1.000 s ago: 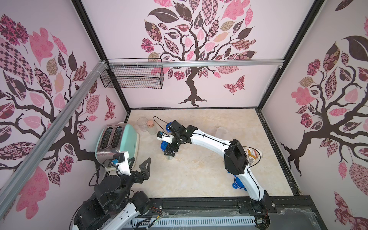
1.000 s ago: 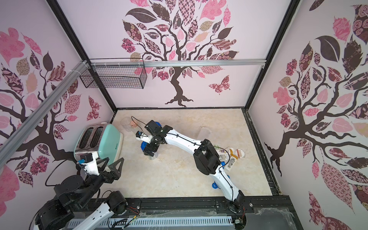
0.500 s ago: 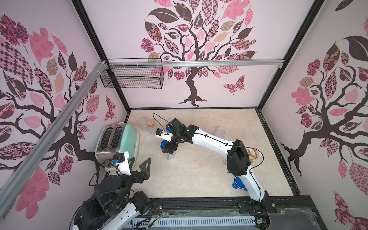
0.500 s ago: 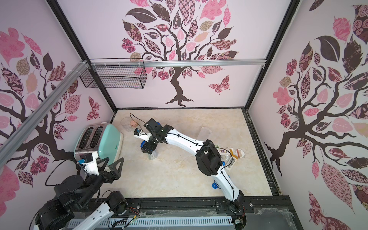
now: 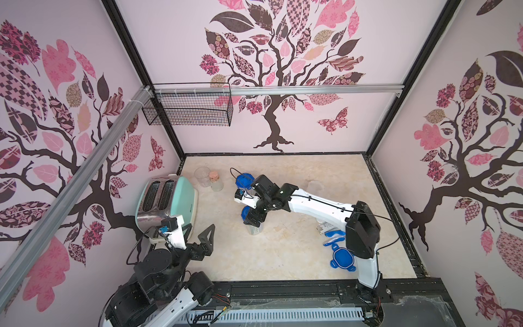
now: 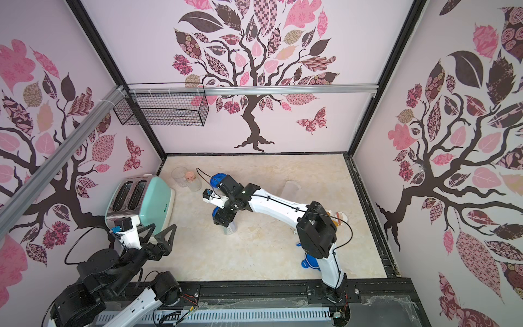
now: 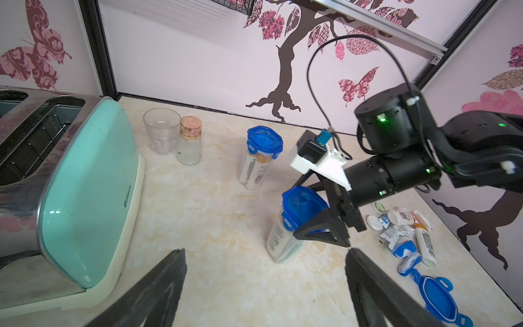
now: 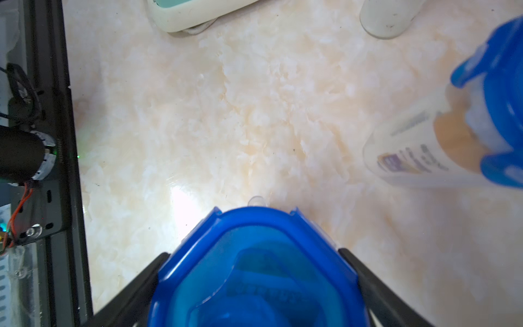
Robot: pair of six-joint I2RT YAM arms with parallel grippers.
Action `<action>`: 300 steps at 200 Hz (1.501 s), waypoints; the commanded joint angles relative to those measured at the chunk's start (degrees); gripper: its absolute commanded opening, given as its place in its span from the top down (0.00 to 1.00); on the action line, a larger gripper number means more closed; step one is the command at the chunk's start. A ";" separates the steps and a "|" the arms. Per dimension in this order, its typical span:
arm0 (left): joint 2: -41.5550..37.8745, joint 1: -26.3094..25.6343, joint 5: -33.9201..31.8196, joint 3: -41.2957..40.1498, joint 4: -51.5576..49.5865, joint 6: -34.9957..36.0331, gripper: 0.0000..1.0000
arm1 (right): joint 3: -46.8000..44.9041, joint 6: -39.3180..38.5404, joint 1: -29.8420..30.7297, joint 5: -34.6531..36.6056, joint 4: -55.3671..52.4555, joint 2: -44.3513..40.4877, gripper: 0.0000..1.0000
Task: Take out toiletry kits
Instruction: Move the container to the center of the board.
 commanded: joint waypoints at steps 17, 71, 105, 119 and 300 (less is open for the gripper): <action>0.88 0.41 1.28 -0.55 1.33 0.96 0.08 | -13.04 3.35 -0.85 5.34 7.42 -14.30 0.10; 1.81 0.34 1.55 -0.56 1.39 0.90 0.08 | -23.28 9.76 -5.06 6.04 15.14 -21.12 0.10; 2.13 0.31 1.64 -0.45 1.39 1.02 0.08 | -22.41 11.20 -7.02 5.80 15.63 -19.11 0.11; 2.13 0.36 1.64 -0.56 1.40 0.95 0.08 | -21.95 11.38 -7.28 5.45 15.43 -18.37 0.11; 27.46 0.44 17.37 4.80 14.18 -0.84 0.14 | -28.65 22.15 -10.58 9.14 19.12 -32.61 0.01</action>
